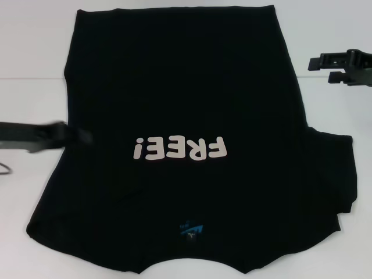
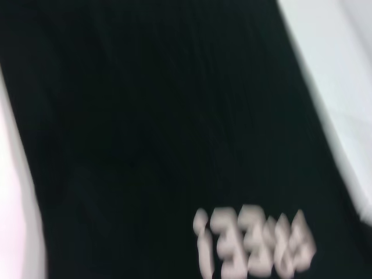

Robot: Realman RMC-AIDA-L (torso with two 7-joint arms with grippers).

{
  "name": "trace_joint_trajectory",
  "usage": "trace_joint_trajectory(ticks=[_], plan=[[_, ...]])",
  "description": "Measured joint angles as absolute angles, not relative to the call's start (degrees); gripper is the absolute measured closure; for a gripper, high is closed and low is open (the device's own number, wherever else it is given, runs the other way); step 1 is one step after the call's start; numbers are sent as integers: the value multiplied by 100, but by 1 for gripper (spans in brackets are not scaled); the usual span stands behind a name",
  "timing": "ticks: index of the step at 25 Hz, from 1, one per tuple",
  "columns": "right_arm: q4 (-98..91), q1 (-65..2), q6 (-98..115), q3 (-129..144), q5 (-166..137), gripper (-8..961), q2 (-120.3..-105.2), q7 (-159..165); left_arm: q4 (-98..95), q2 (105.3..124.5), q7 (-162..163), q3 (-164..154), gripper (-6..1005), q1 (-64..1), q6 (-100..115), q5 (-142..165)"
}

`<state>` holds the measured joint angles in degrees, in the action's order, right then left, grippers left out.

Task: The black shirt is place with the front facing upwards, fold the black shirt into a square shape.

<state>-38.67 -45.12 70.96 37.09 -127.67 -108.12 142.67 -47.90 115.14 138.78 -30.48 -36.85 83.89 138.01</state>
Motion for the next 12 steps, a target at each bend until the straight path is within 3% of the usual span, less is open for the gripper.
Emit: trace_joint_trajectory(ticks=[5,12], plan=[[-3870,-4459,7172,3744,-12826,263,-10750,14215,-4637,11383,12228,-2083,722,-3282,9459,12877],[-4190,-4286,8094,3680,-13505,267,-10553,14360,-4641,11517,10262,-2104,471,-2997,10265,12828]])
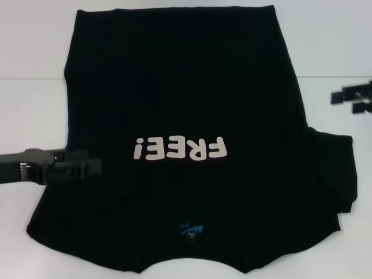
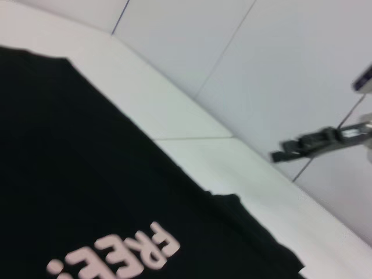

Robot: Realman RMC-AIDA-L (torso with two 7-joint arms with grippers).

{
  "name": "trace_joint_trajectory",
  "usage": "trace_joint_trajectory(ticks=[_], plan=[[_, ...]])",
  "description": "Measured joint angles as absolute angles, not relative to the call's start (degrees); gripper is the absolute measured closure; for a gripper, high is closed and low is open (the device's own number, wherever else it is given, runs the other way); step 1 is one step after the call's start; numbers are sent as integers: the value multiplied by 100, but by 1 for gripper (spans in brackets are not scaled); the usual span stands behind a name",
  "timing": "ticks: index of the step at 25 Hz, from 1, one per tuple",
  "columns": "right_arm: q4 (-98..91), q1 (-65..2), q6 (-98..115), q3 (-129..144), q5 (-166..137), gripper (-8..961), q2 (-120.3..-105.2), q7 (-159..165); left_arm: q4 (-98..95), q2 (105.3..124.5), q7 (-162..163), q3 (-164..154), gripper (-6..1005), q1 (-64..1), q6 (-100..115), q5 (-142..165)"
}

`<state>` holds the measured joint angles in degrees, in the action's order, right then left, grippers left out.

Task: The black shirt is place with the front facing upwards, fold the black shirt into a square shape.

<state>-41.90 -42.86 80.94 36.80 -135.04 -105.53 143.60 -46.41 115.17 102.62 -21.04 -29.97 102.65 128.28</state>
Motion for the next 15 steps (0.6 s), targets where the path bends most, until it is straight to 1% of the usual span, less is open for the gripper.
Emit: trace_joint_trajectory(ticks=[6,9,15], plan=[[-4290,-4028,8781,3477,-14013,270,-10482,14505,-4585,11526,10850,-2160,299,-3011,10067,13076],[-4249,-3932,8861,3452,-14167,272,-10474,14557,-4583,11544,10931,-2176,300,-3024,10006,13078],[-4184,-3799,8924,3487,-14237,276,-10508,14581,-4572,11575,11004,-2194,302,-3083,9884,13079]])
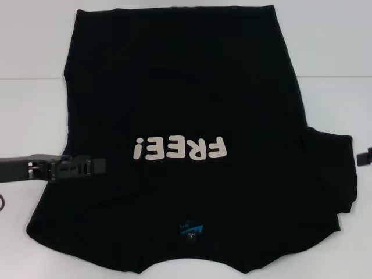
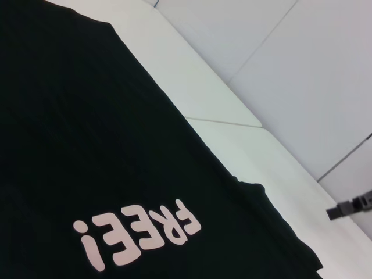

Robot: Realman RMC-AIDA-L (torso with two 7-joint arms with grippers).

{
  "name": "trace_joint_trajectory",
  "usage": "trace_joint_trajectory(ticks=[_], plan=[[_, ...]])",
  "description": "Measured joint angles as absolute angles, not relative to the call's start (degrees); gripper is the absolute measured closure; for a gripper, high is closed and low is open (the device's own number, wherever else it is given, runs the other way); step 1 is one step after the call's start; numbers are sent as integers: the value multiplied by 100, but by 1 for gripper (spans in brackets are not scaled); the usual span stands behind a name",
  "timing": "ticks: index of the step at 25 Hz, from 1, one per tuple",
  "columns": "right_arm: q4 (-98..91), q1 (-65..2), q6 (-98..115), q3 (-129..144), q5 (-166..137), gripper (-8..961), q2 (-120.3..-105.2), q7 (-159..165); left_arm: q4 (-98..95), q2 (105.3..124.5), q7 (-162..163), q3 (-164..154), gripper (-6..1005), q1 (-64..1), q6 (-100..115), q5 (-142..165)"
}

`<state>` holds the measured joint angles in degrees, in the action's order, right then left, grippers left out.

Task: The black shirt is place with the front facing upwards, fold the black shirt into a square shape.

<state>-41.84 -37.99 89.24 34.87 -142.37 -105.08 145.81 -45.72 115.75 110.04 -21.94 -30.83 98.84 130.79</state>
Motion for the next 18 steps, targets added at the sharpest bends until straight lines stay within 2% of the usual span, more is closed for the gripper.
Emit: trace_joint_trajectory(ticks=[6,9,14,18], plan=[[-3867,-3769,8887,3489,-14524,279,-10570,14581,-4561,11630,11026,-2194,305,-3094,9744,13078],[-3785,-3715,8887,3479,-14555,484,-10600,14581,-4522,11645,11002,-2199,307,-3095,9666,13078],[-3751,-3635,8803,3415,-14588,625,-10663,14682,-4509,11646,10997,-2199,309,-3121,9568,13076],[-3595,-3634,8657,3465,-14595,624,-10679,14766,-4508,11645,11003,-2199,311,-3143,9539,13055]])
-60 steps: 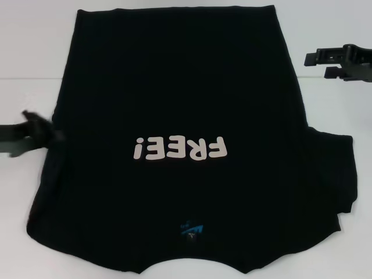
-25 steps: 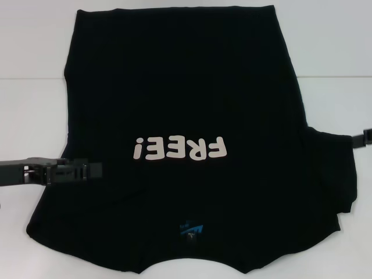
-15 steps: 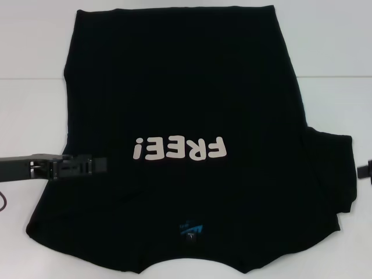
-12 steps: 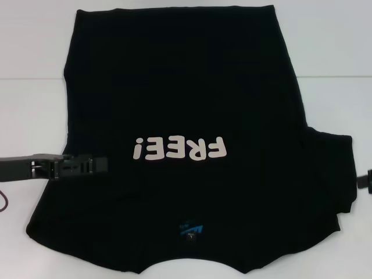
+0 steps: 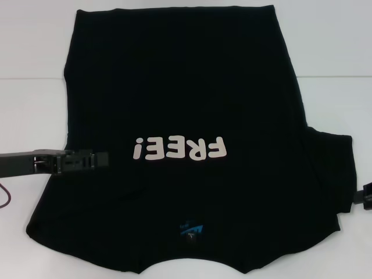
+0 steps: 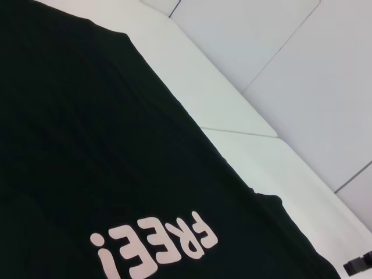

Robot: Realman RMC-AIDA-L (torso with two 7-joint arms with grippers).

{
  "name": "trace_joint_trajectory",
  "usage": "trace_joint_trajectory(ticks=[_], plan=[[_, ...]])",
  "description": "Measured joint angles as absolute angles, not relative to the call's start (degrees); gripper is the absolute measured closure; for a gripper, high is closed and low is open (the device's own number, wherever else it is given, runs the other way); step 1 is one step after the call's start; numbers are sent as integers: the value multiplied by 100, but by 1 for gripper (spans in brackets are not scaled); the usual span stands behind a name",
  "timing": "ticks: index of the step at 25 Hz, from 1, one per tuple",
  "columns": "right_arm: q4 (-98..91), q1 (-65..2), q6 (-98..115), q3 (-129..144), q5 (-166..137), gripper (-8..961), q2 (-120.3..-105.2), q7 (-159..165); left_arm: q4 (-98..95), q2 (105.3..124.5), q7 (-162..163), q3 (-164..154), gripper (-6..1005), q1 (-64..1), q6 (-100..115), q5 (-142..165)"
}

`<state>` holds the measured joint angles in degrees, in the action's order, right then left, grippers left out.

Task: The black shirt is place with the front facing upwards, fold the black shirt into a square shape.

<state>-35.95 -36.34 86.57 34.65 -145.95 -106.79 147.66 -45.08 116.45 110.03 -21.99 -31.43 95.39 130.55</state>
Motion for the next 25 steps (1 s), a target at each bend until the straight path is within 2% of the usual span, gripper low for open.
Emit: trace_joint_trajectory(ticks=[7,25], plan=[[-3324,-3715,8327,3470,-14599,629,-10703,14795,-4508,11645,11011,-2196,314,-3154,9430,13035],[-3046,-3938,7797,3850,-14611,759,-10850,14834,-4509,11645,11019,-2159,350,-3139,9287,13017]])
